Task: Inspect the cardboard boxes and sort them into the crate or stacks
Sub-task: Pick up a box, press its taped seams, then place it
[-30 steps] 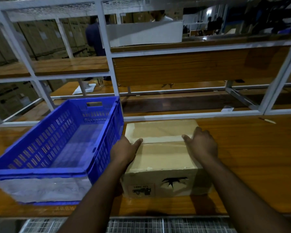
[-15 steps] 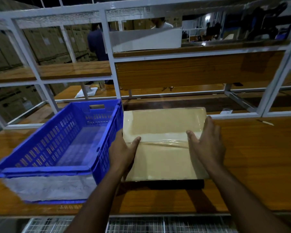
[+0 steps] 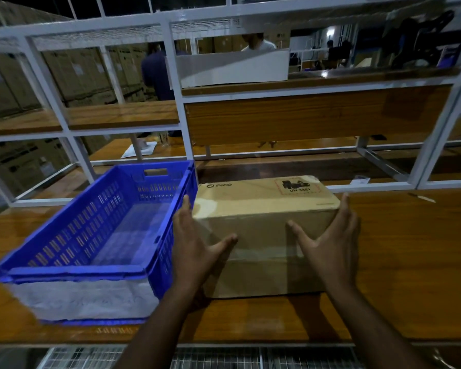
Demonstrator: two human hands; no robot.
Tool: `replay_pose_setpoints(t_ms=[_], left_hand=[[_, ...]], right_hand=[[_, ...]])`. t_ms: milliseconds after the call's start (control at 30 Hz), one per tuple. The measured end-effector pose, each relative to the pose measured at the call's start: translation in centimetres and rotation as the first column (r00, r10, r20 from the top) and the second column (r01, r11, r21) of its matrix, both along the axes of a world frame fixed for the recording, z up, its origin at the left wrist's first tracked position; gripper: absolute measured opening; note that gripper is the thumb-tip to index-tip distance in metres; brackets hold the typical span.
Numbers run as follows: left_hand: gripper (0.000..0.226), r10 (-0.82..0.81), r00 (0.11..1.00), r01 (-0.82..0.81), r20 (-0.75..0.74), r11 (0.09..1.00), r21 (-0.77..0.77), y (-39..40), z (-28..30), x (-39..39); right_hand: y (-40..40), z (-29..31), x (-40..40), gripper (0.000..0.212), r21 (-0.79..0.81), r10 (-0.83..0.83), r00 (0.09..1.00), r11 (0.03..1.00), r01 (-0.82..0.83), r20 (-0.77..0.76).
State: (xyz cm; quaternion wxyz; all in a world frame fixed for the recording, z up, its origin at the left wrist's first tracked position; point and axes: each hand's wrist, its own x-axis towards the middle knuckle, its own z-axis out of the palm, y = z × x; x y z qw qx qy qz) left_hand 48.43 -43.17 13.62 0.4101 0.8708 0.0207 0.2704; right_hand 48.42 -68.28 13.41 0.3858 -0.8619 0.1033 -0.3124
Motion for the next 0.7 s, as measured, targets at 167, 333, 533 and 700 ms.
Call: replay_pose_setpoints(t_ms=[167,333,533,700], left_hand=[[0.098,-0.149,0.983,0.071,0.105,0.843,0.533,-1.8,2.7,0.2],[0.081,-0.143,0.990,0.093,0.020,0.739,0.667,-3.1,2.8,-0.1],[0.066,-0.176,0.984,0.156,-0.015,0.824,0.545,-2.9,3.8,-0.1],[0.045,-0.232,0.969,0.240,-0.078,0.831,0.503,-3.0,6.2,1.8]], right_hand=[[1.8,2.1,0.7,0.072,-0.481,0.105,0.978,0.876,-0.004,0.182],[4.1,2.2,0.8,0.062,-0.493,0.191,0.981,0.858,-0.143,0.047],[4.3,2.4,1.0,0.028,-0.469,0.182,0.974,0.877,-0.100,0.134],[5.6,5.0,1.8,0.017,-0.496,0.241,0.970,0.840,-0.220,-0.023]])
